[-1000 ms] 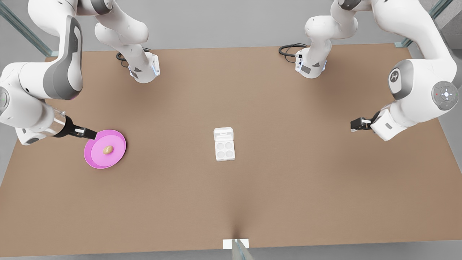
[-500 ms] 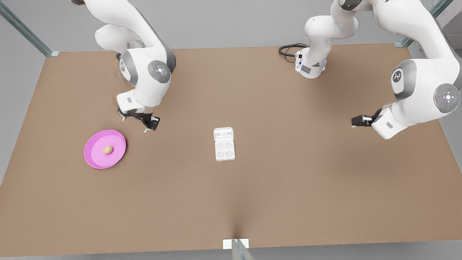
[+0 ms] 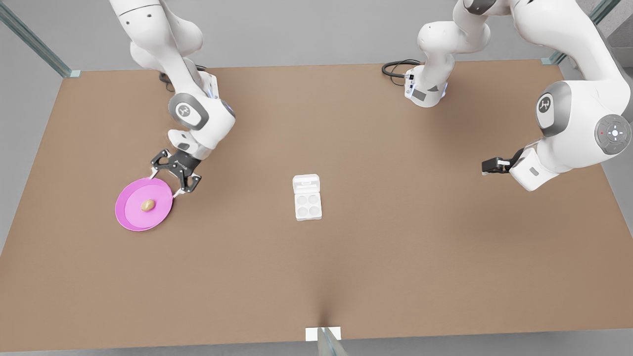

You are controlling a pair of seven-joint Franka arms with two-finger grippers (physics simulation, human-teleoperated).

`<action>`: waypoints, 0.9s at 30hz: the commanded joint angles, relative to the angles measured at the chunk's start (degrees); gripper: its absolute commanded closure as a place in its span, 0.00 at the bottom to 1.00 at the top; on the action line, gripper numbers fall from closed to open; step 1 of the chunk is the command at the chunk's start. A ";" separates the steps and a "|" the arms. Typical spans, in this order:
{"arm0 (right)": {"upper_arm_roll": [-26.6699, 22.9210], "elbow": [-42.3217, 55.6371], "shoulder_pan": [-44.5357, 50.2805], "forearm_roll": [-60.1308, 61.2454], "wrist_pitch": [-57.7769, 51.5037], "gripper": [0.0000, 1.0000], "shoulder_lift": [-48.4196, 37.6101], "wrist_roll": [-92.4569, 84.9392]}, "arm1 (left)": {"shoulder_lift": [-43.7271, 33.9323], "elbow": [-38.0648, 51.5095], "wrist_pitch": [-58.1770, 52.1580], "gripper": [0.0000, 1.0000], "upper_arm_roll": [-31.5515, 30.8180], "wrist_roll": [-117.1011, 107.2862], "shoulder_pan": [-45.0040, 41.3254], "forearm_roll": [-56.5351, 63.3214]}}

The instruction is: Pack egg into the box and close the box lid

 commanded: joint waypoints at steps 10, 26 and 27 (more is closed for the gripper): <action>2.07 -3.71 -4.78 -11.58 -5.17 0.00 5.50 14.68 | 0.17 0.00 0.00 0.00 0.00 -0.09 0.00 -0.35; -0.30 -4.76 -15.06 -26.17 3.36 0.00 12.09 28.74 | 0.52 0.00 0.00 0.00 0.00 0.00 0.00 -0.52; -0.30 -4.76 -15.76 -26.17 4.85 0.00 12.18 31.72 | 0.52 0.00 0.00 0.00 0.00 0.00 0.00 -0.52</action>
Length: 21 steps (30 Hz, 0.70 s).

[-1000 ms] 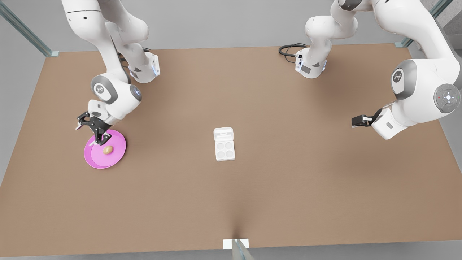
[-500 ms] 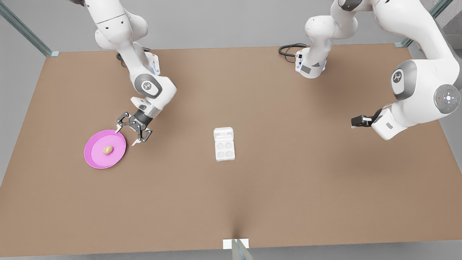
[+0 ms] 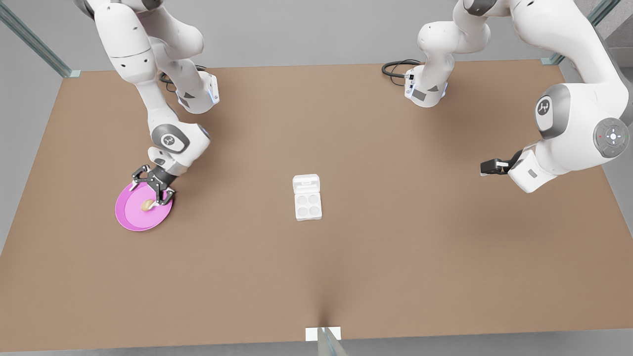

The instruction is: Pack egg into the box and close the box lid

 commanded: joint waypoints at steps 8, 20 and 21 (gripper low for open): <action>-0.70 2.90 -9.78 -10.56 6.41 0.00 7.31 5.74 | 0.30 0.18 0.00 0.00 0.00 0.08 0.00 -0.02; -0.70 5.18 -14.78 -25.68 14.49 0.00 11.35 15.40 | 0.30 0.18 0.00 0.00 0.00 0.17 0.00 0.16; -0.70 5.71 -14.78 -25.68 14.49 0.00 11.79 15.49 | 0.39 0.18 0.00 0.00 0.00 0.17 0.00 0.16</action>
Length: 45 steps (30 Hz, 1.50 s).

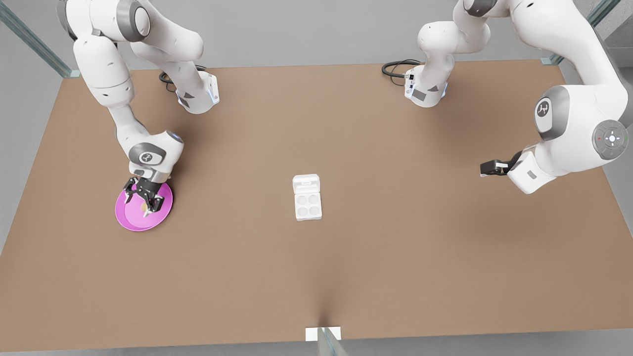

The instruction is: Pack egg into the box and close the box lid

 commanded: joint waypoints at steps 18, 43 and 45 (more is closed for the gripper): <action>0.62 0.23 0.02 -0.35 2.55 0.01 1.96 5.84 | -0.09 0.09 -0.09 0.00 0.00 -0.03 0.00 0.27; 0.79 -1.17 -0.77 -2.02 2.46 0.02 2.84 9.09 | 0.09 0.00 0.00 0.00 0.00 -0.03 0.00 0.01; 0.70 -1.09 -0.86 -2.11 2.46 0.03 3.19 9.09 | 0.09 0.00 0.00 0.00 0.00 -0.03 0.00 0.01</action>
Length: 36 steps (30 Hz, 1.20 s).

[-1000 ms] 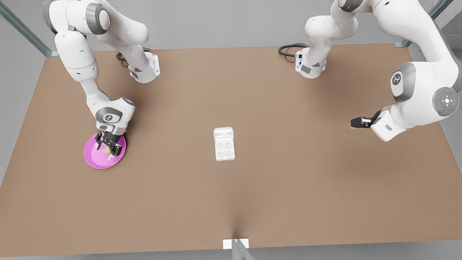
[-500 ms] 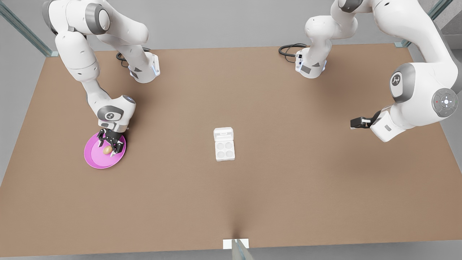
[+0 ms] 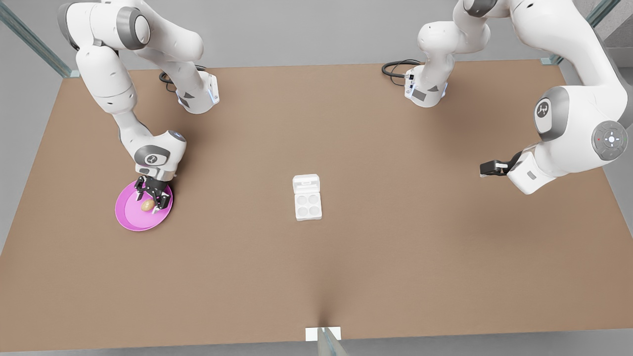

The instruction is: Pack egg into the box and close the box lid

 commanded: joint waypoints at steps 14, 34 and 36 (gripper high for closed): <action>0.00 0.18 -0.09 -1.25 -0.72 0.76 0.38 1.14 | 0.00 0.09 0.18 0.00 0.00 0.00 0.00 -0.07; 19.24 16.79 2.55 90.05 -12.41 0.79 -13.42 -69.95 | -0.71 1.41 -0.62 0.00 -0.26 -0.88 0.00 0.81; 22.49 18.72 3.08 103.33 -11.88 0.79 -13.16 -73.92 | -1.06 1.32 -0.44 0.00 -0.35 -1.05 -0.09 3.27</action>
